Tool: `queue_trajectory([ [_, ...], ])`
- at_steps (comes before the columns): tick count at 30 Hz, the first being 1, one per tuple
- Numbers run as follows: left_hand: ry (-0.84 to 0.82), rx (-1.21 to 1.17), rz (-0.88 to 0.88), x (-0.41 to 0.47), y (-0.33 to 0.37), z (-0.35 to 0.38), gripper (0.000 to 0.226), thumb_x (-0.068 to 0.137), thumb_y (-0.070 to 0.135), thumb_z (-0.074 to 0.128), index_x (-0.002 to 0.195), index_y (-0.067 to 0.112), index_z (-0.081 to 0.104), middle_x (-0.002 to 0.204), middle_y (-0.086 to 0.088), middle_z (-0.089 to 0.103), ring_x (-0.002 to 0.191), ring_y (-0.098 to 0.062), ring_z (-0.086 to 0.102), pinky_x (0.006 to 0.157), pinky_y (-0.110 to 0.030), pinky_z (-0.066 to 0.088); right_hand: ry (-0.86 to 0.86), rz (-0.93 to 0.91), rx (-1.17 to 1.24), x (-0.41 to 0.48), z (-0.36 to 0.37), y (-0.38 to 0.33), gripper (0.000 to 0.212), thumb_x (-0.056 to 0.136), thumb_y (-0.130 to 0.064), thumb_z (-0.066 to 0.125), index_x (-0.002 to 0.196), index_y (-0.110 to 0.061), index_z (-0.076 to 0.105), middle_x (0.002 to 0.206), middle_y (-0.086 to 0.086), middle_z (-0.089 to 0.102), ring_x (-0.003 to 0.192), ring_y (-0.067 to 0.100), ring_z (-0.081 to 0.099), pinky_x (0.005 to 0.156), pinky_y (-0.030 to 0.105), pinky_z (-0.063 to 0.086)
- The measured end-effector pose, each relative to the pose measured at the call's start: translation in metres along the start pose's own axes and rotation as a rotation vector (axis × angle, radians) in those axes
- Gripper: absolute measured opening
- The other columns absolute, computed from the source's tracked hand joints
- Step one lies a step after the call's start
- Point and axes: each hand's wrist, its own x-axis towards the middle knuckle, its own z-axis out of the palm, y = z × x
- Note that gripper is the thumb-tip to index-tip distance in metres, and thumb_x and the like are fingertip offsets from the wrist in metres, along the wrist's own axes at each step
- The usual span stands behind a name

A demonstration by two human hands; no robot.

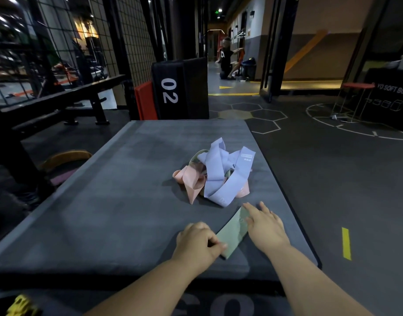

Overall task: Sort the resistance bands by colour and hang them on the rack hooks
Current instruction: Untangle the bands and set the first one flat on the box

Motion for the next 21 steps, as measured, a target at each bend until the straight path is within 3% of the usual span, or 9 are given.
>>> queue_trajectory([
  [3,-0.018,-0.018,-0.045,-0.001,0.007,-0.004,0.029,0.081,0.051,0.066,0.078,0.022,0.063,0.088,0.014,0.049,0.097,-0.010,0.051,0.083,-0.026,0.041,0.062,0.049,0.056,0.004,0.003,0.004,0.047,0.099,-0.025,0.040,0.146,-0.025,0.035,0.152,-0.001,0.036,0.147,0.017,0.016,0.115,0.036,0.021],
  [7,-0.068,-0.111,-0.221,0.001,0.015,-0.009,0.039,0.072,0.044,0.074,0.080,0.026,0.041,0.084,0.010,0.051,0.080,-0.018,0.052,0.067,-0.030,0.041,0.151,0.142,-0.034,0.002,-0.002,0.001,0.039,0.094,-0.040,0.049,0.132,-0.029,0.054,0.133,0.000,0.050,0.128,0.023,0.038,0.104,0.036,0.033],
  [10,-0.162,-0.041,-0.304,0.007,0.019,-0.013,0.045,0.072,0.047,0.075,0.099,0.022,0.048,0.101,0.005,0.058,0.095,-0.020,0.058,0.077,-0.030,0.046,0.137,0.191,-0.018,0.001,-0.004,-0.002,0.032,0.092,-0.042,0.050,0.118,-0.028,0.062,0.123,0.000,0.055,0.119,0.024,0.043,0.096,0.037,0.038],
  [13,-0.241,0.077,-0.331,0.015,0.022,-0.013,0.052,0.074,0.051,0.073,0.109,0.018,0.054,0.112,0.000,0.060,0.105,-0.023,0.058,0.082,-0.032,0.045,0.129,0.217,0.034,0.002,-0.007,-0.004,0.030,0.091,-0.042,0.053,0.114,-0.025,0.062,0.119,0.000,0.056,0.116,0.024,0.045,0.091,0.035,0.040],
  [18,-0.306,0.105,-0.358,0.019,0.020,-0.012,0.056,0.071,0.055,0.073,0.102,0.011,0.061,0.107,-0.006,0.067,0.102,-0.027,0.063,0.078,-0.032,0.047,0.102,0.245,0.113,0.005,-0.010,-0.009,0.012,0.091,-0.029,0.053,0.101,-0.023,0.052,0.097,-0.003,0.060,0.095,0.022,0.050,0.075,0.033,0.043],
  [21,-0.300,0.054,-0.353,0.018,0.015,-0.012,0.046,0.071,0.056,0.072,0.096,0.018,0.063,0.104,-0.001,0.068,0.100,-0.023,0.064,0.075,-0.028,0.044,0.107,0.255,0.142,0.006,-0.011,-0.011,0.019,0.088,-0.023,0.053,0.108,-0.024,0.053,0.098,-0.003,0.064,0.088,0.020,0.053,0.069,0.030,0.041],
])
